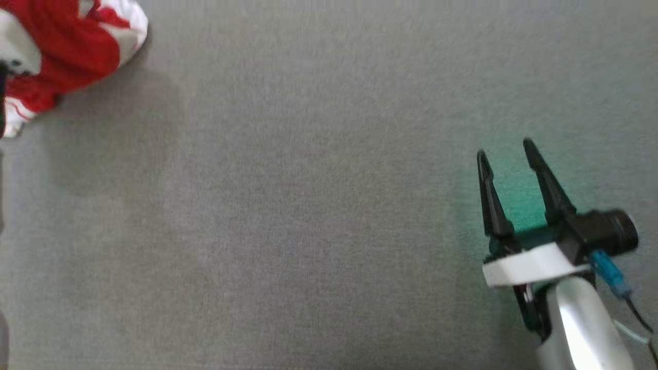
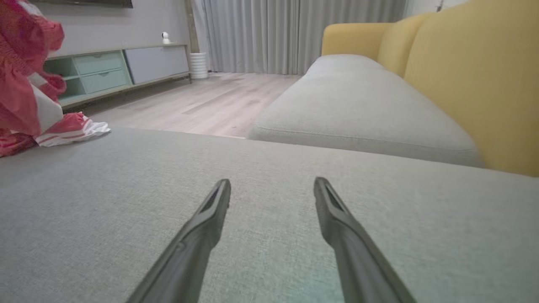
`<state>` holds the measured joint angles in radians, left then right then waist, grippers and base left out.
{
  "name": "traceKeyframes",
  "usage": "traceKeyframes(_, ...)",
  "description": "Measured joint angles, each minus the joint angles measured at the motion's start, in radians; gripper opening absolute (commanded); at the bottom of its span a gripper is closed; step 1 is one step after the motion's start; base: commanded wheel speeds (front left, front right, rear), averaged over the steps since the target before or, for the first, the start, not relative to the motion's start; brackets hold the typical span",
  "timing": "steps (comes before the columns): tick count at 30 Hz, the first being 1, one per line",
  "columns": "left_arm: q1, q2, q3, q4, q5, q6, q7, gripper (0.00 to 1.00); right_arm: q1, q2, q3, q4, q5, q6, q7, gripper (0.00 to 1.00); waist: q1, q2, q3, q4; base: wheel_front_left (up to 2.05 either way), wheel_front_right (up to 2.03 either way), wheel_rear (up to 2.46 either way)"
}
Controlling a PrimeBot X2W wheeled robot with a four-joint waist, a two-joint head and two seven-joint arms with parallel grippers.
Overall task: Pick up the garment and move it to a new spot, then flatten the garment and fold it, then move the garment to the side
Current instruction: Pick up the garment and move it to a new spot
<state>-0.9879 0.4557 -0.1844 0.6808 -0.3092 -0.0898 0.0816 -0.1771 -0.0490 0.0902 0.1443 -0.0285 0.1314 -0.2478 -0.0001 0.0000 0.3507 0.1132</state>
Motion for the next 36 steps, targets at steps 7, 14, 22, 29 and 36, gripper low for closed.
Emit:
traceKeyframes(7, -0.009, -0.049, -0.113, -0.190, 0.006, -0.021, 0.080, 0.00, 0.060, 0.001, -0.012, 0.022, 0.062, 0.000, -0.002, 1.00, -0.0002, 0.0000, -0.132, -0.039, 0.00, 0.00, 0.00)
traceKeyframes(14, 0.016, -0.214, -0.148, -0.363, -0.118, -0.014, 0.163, 0.00, 0.097, 0.001, -0.009, 0.015, 0.104, 0.000, -0.003, 1.00, -0.0001, 0.0001, -0.206, -0.143, 0.00, 0.00, 0.00)
traceKeyframes(22, 0.209, -0.379, -0.151, -0.407, -0.218, 0.100, 0.128, 0.00, 0.105, 0.002, 0.011, 0.003, 0.126, 0.000, -0.003, 1.00, 0.0001, 0.0001, -0.189, -0.255, 0.00, 0.00, 0.00)
traceKeyframes(29, 0.430, -0.362, -0.147, -0.163, -0.180, 0.179, -0.009, 0.00, 0.086, 0.002, 0.016, -0.001, 0.125, 0.000, -0.003, 1.00, 0.0003, 0.0000, -0.115, -0.283, 0.00, 0.00, 0.00)
traceKeyframes(36, 0.450, -0.340, -0.139, -0.032, -0.168, 0.185, -0.121, 0.97, 0.063, 0.002, 0.001, -0.002, 0.121, 0.000, -0.003, 1.00, 0.0003, 0.0000, -0.082, -0.267, 0.00, 0.00, 0.00)
